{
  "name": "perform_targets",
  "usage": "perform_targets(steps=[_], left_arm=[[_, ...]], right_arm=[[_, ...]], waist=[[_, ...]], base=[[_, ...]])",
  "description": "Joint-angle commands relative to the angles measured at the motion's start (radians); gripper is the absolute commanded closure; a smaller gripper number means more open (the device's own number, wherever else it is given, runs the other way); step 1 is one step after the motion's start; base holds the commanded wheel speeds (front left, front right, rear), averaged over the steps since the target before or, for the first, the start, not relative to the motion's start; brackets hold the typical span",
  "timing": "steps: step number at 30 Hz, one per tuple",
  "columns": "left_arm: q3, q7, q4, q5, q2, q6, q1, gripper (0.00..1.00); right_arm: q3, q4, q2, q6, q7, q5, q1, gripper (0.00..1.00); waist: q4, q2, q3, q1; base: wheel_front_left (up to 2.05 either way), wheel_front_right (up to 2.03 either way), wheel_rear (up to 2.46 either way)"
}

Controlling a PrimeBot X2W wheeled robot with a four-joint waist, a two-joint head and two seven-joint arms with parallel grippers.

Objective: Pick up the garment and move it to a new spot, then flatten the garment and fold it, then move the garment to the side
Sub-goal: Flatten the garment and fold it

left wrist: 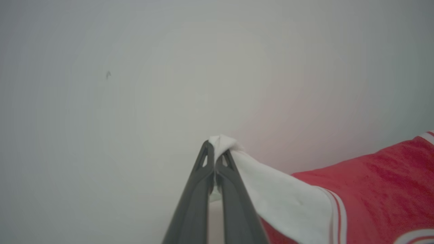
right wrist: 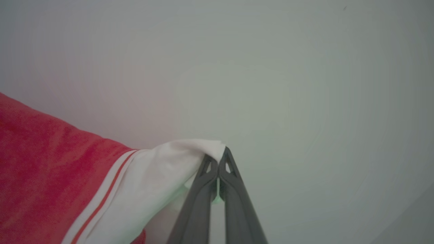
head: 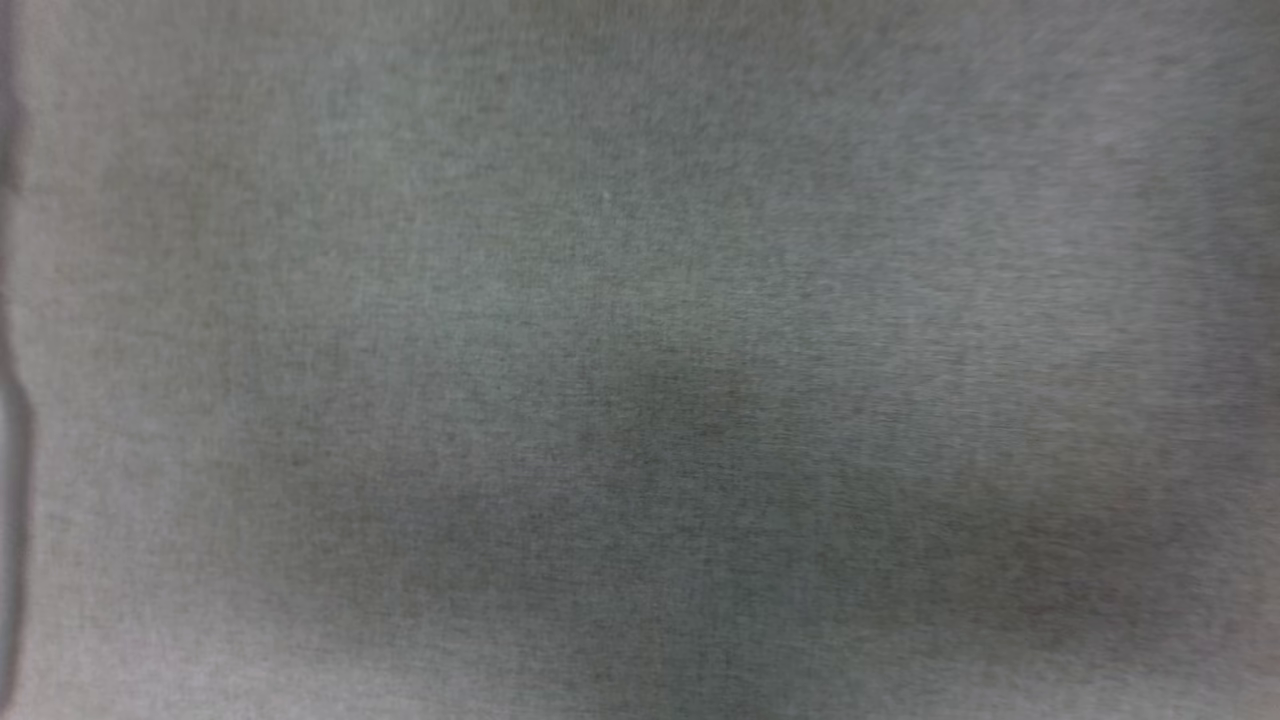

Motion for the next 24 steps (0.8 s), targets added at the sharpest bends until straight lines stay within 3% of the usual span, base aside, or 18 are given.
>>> perform_targets(steps=[1, 6, 9, 12, 16, 24], left_arm=[[-0.002, 0.002, 0.027, -0.015, -0.004, -0.005, 0.029, 1.0], [-0.03, 0.057, 0.105, -0.072, -0.023, -0.018, 0.121, 1.0], [-0.073, 0.125, 0.096, -0.117, -0.029, -0.019, 0.189, 1.0], [-0.113, 0.206, 0.06, -0.183, 0.001, -0.018, 0.276, 1.0], [-0.161, 0.289, -0.017, -0.263, 0.051, -0.019, 0.404, 1.0], [-0.203, 0.357, -0.198, -0.331, 0.196, -0.016, 0.664, 1.0]], right_arm=[[0.005, 0.015, 0.011, -0.001, -0.006, 0.037, 0.029, 1.0], [0.093, 0.101, 0.024, -0.001, 0.006, 0.181, 0.139, 1.0], [0.15, 0.137, 0.024, -0.001, 0.073, 0.317, 0.19, 1.0], [0.24, 0.111, 0.006, -0.001, 0.164, 0.458, 0.264, 1.0], [0.371, -0.006, -0.08, -0.001, 0.308, 0.651, 0.39, 1.0], [0.541, -0.299, -0.343, -0.001, 0.489, 0.924, 0.675, 1.0]], waist=[[0.043, -0.0001, 0.063, -0.0001], [0.049, -0.0001, 0.0, -0.0001], [0.047, -0.0001, -0.052, -0.0001], [0.041, -0.0001, -0.113, -0.0001], [0.031, -0.0001, -0.2, -0.0001], [0.016, -0.0001, -0.354, -0.0001]], base=[[0.0, 0.0, 0.0], [0.0, 0.0, 0.0], [0.0, 0.0, 0.0], [0.0, 0.0, 0.0], [0.0, 0.0, 0.0], [0.0, 0.0, 0.0]])
